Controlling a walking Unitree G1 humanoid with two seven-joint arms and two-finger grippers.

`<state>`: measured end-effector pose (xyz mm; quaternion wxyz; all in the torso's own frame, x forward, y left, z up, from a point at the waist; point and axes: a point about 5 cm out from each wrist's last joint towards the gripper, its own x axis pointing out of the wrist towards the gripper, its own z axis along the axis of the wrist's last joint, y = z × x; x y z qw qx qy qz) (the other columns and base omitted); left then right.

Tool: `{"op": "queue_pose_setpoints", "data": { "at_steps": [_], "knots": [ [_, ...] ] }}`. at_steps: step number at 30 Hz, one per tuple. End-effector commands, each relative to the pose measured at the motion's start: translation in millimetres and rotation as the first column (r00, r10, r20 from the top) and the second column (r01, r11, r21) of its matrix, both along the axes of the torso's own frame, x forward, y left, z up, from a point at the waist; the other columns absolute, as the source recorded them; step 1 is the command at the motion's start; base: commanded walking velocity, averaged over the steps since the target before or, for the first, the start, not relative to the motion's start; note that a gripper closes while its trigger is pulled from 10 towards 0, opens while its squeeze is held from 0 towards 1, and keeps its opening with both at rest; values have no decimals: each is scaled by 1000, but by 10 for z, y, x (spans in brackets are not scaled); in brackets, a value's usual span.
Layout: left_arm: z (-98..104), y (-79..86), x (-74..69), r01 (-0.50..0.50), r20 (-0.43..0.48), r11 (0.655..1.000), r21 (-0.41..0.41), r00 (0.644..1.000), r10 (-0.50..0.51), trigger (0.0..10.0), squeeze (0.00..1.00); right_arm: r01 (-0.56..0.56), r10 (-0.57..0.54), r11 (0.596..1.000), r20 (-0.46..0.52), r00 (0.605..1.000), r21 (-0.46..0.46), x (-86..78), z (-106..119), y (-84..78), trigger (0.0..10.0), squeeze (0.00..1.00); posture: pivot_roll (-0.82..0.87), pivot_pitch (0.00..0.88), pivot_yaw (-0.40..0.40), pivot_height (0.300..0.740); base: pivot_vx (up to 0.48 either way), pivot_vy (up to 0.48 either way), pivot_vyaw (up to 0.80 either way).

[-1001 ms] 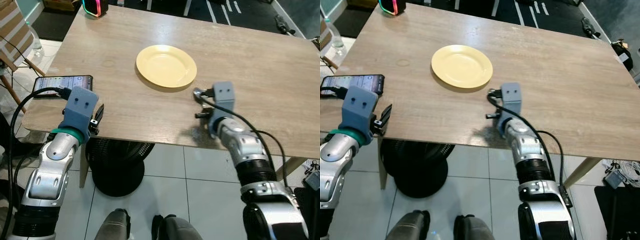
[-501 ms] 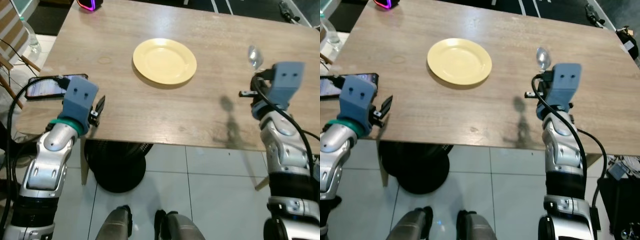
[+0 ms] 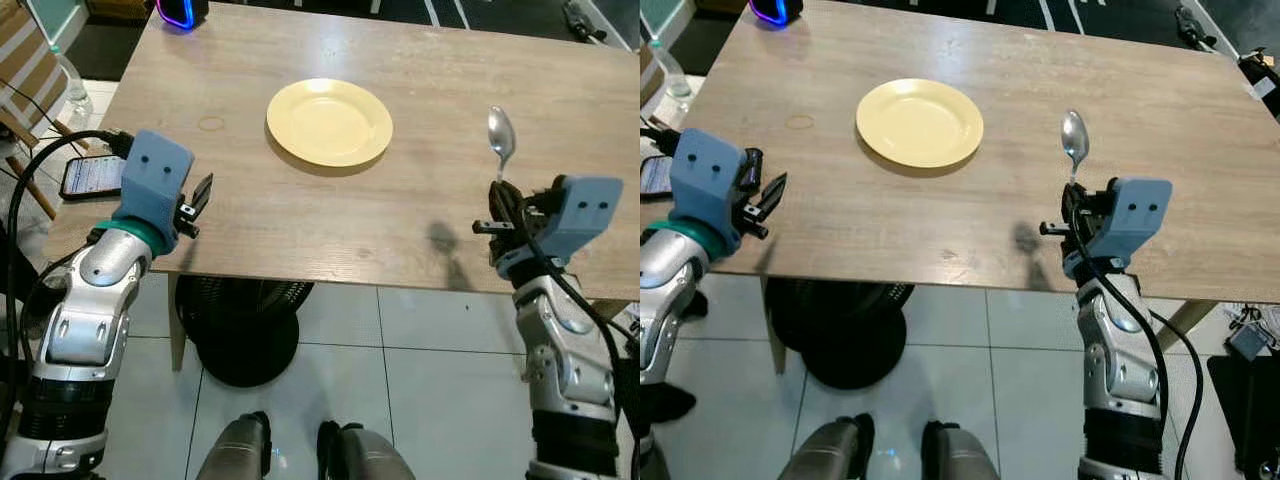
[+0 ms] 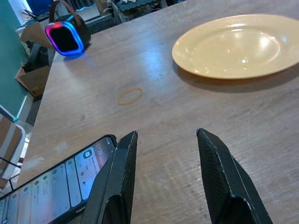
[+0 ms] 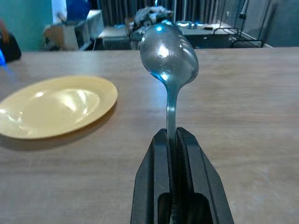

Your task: Setting the table

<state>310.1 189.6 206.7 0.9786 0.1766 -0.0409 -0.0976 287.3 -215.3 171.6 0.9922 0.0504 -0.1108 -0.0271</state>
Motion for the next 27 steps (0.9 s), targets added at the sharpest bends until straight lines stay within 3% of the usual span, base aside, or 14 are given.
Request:
{"op": "queue_pose_setpoints", "data": {
  "at_steps": [1, 14, 27],
  "knots": [
    [-23, -27, -1, 3, -12, 1000, -10, 1000, -3, 10000, 0, 28, -28, 1000, 14, 1000, -1, -36, 9, -43, 10000, 0, 79, 50, 15, 740, 0, 0, 0],
    [-27, -22, 72, -36, -7, 998, -45, 999, 36, 10000, 0, 80, -80, 997, 3, 997, 17, -26, -60, -70, 10000, 0, 76, 47, 21, 740, 0, 0, 0],
    [-46, -35, 43, -29, -12, 999, -43, 1000, 29, 10000, 0, 91, -91, 996, -3, 996, 2, 11, -62, -100, 10000, 0, 79, 51, 18, 740, -310, 0, 0]
  ]
}}
